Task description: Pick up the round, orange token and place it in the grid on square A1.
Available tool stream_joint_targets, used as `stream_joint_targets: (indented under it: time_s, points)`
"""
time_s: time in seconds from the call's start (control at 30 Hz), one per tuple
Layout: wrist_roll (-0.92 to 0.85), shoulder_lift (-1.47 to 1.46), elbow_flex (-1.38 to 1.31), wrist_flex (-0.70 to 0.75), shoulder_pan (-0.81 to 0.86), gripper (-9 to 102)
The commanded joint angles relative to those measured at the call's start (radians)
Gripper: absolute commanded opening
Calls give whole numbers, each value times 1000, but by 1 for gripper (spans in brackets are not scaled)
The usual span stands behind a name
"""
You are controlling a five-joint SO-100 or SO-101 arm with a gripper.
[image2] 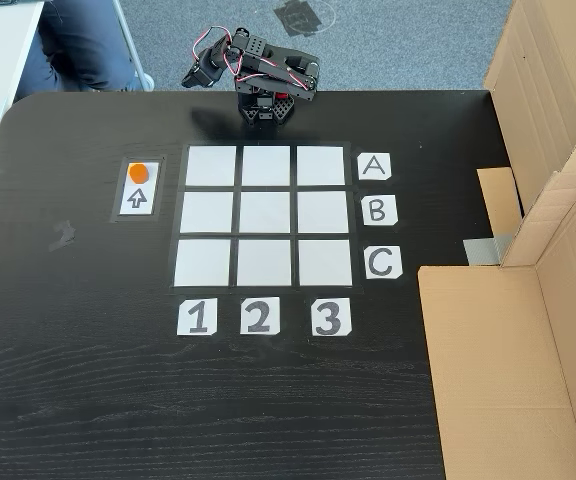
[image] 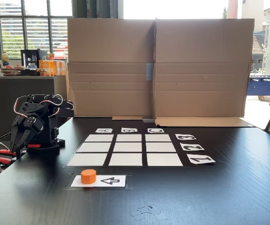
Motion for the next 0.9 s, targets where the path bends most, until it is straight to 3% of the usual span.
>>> stream_joint_targets:
  time_s: [0.0,0.6,0.87]
  points:
    - [-5,6,2,2,28,13]
    - [-3,-46,-34,-11,32,16]
    - [0,-307,-311,23,21,17]
